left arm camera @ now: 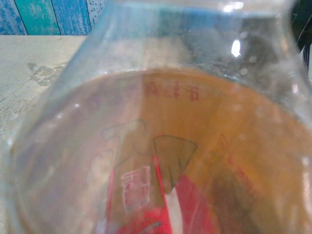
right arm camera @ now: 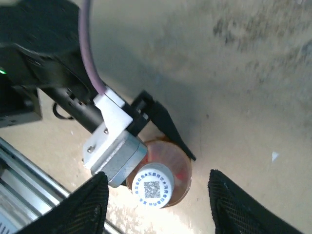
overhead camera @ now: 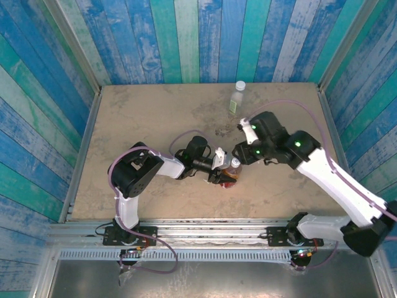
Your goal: Screw on the bottle caps
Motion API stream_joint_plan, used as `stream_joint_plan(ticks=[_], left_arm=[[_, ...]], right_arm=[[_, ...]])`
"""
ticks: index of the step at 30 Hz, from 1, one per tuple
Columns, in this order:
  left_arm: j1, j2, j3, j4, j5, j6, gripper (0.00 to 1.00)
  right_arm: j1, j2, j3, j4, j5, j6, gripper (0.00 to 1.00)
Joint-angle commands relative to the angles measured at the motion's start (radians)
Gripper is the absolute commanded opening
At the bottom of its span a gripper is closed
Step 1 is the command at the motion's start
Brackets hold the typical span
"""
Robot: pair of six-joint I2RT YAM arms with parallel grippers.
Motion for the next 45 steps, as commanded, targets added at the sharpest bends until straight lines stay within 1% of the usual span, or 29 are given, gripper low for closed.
stream_joint_plan(ticks=[1,2,3,4,8,10,17,22,25,33,34,35,36,37,39,41,43,45], left_arm=[[0.002,0.050,-0.047,-0.151,-0.092,-0.009,0.57],[0.002,0.052,-0.043,-0.155,-0.094,-0.008,0.57],[0.002,0.053,-0.041,-0.160,-0.097,-0.006,0.57],[0.002,0.054,-0.039,-0.168,-0.099,-0.005,0.57],[0.002,0.059,-0.033,-0.174,-0.102,-0.004,0.57],[0.002,0.061,-0.033,-0.171,-0.103,-0.005,0.57],[0.009,0.068,-0.029,-0.162,-0.112,-0.030,0.56],[0.019,0.076,-0.030,-0.141,-0.117,-0.057,0.56],[0.020,0.078,-0.028,-0.138,-0.124,-0.066,0.56],[0.030,0.072,-0.031,-0.123,-0.114,-0.080,0.56],[0.030,0.068,-0.037,-0.116,-0.108,-0.079,0.56],[0.030,0.066,-0.041,-0.109,-0.102,-0.079,0.56],[0.031,0.063,-0.045,-0.106,-0.093,-0.080,0.56],[0.031,0.064,-0.042,-0.106,-0.085,-0.079,0.56],[0.030,0.066,-0.039,-0.112,-0.074,-0.078,0.56],[0.030,0.065,-0.037,-0.114,-0.069,-0.076,0.56],[0.031,0.062,-0.040,-0.114,-0.067,-0.075,0.56],[0.030,0.060,-0.039,-0.119,-0.066,-0.073,0.56]], right_arm=[[-0.055,-0.041,-0.102,0.175,-0.092,0.010,0.45],[-0.077,-0.040,-0.121,0.190,-0.123,0.022,0.44],[-0.078,-0.033,-0.132,0.195,-0.142,0.030,0.43],[-0.116,-0.021,-0.138,0.195,-0.161,0.035,0.42],[-0.143,0.022,-0.156,0.184,-0.246,0.029,0.38],[-0.151,0.035,-0.170,0.182,-0.265,0.022,0.36],[-0.170,0.039,-0.222,0.175,-0.337,0.030,0.23],[-0.173,-0.007,-0.246,0.166,-0.349,0.052,0.20],[-0.172,-0.027,-0.249,0.166,-0.385,0.059,0.19],[-0.172,-0.098,-0.285,0.123,-0.407,0.030,0.24],[-0.172,-0.109,-0.287,0.129,-0.407,0.012,0.27],[-0.172,-0.117,-0.289,0.135,-0.405,-0.007,0.33],[-0.172,-0.128,-0.289,0.146,-0.398,-0.032,0.44],[-0.172,-0.136,-0.292,0.157,-0.384,-0.051,0.52],[-0.172,-0.145,-0.295,0.178,-0.364,-0.106,0.60],[-0.172,-0.150,-0.303,0.204,-0.349,-0.176,0.62],[-0.172,-0.142,-0.307,0.236,-0.331,-0.201,0.60],[-0.172,-0.123,-0.297,0.251,-0.364,-0.230,0.59]])
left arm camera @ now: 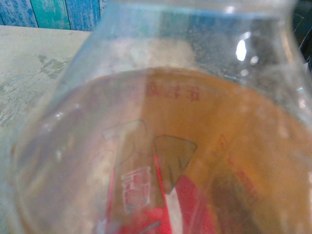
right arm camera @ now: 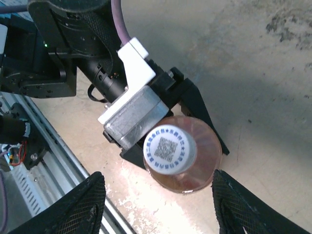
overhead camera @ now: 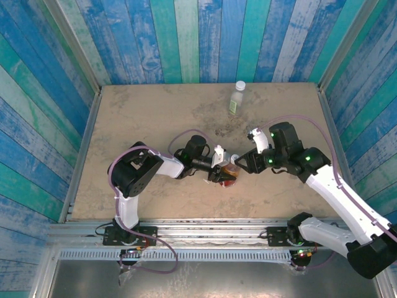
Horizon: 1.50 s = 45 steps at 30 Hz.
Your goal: Screw on the bottle caps
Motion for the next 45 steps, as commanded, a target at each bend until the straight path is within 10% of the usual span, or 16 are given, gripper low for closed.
stream_joint_plan(ticks=[1,37,45], left_arm=[[0.014,0.059,-0.039,-0.143,-0.046,0.000,0.56],[0.014,0.071,-0.020,-0.171,-0.007,0.012,0.59],[0.015,0.054,-0.065,-0.058,-0.021,-0.045,0.77]], right_arm=[[0.003,0.029,-0.001,0.049,-0.019,-0.102,0.57],[0.055,0.200,0.029,0.022,-0.007,-0.229,0.33],[0.054,0.153,0.025,0.033,0.012,-0.227,0.26]])
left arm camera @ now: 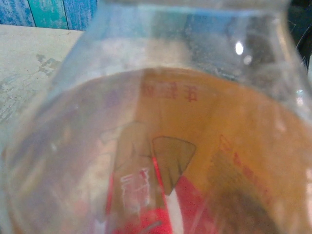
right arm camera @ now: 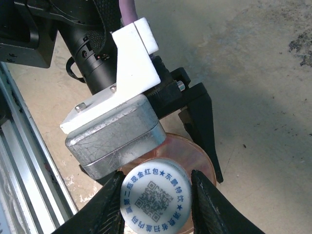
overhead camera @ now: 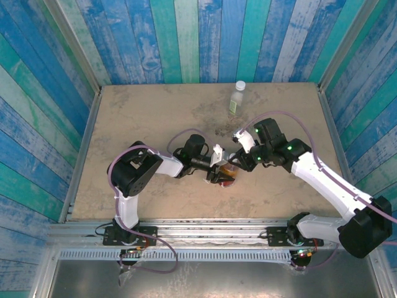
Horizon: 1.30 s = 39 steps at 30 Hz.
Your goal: Screw on the bottle caps
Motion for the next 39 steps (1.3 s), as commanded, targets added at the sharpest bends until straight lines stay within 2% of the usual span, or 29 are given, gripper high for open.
stream_joint_plan(ticks=[1,6,8,11,18,30,35,39], left_arm=[[0.002,0.042,-0.082,-0.003,-0.057,-0.060,0.82],[0.004,-0.002,-0.159,0.189,-0.063,-0.121,0.95],[0.004,-0.026,-0.203,0.321,-0.071,-0.171,1.00],[0.004,-0.052,-0.259,0.481,-0.094,-0.227,0.94],[0.005,-0.071,-0.312,0.726,-0.111,-0.355,0.94],[0.002,-0.108,-0.284,0.699,-0.154,-0.361,0.99],[0.001,-0.099,-0.262,0.694,-0.142,-0.377,0.88],[-0.001,-0.105,-0.254,0.699,-0.133,-0.390,0.88]], right_arm=[[0.005,-0.039,-0.006,-0.016,-0.005,0.003,0.26],[-0.005,-0.096,-0.025,0.015,-0.052,0.033,0.25],[-0.009,-0.113,-0.031,0.027,-0.069,0.039,0.25],[-0.016,-0.130,-0.039,0.042,-0.078,0.055,0.25],[-0.019,-0.138,-0.049,0.068,-0.102,0.076,0.25],[-0.021,-0.129,-0.063,0.102,-0.153,0.096,0.25],[-0.021,-0.128,-0.072,0.110,-0.154,0.096,0.25],[-0.020,-0.121,-0.078,0.110,-0.149,0.094,0.25]])
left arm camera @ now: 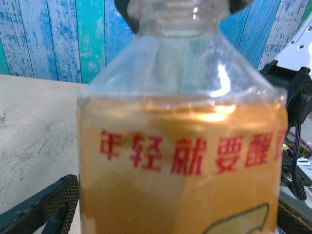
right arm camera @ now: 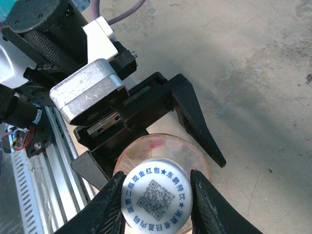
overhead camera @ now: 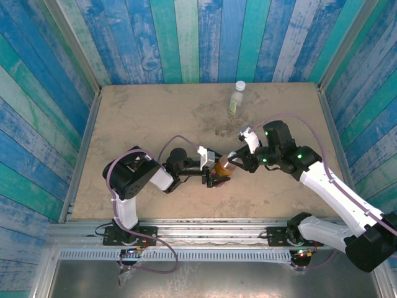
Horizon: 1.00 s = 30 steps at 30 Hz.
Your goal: Screw on the bottle caps
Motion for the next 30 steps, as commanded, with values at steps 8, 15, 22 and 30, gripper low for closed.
stream_joint_plan(ticks=[8,15,22,30], left_arm=[[-0.003,-0.074,0.019,-0.023,0.012,0.002,0.71],[-0.002,-0.081,0.012,-0.051,0.033,0.017,0.62],[-0.003,-0.220,0.040,-0.416,0.053,0.222,0.62],[0.005,-0.363,0.082,-0.759,0.051,0.457,0.63]], right_arm=[[0.000,0.005,-0.011,0.009,-0.026,0.005,0.25],[0.000,-0.017,-0.008,-0.022,-0.011,-0.009,0.39],[-0.001,-0.095,0.070,-0.163,0.022,-0.128,0.72],[0.003,-0.177,0.184,-0.340,0.019,-0.426,0.73]])
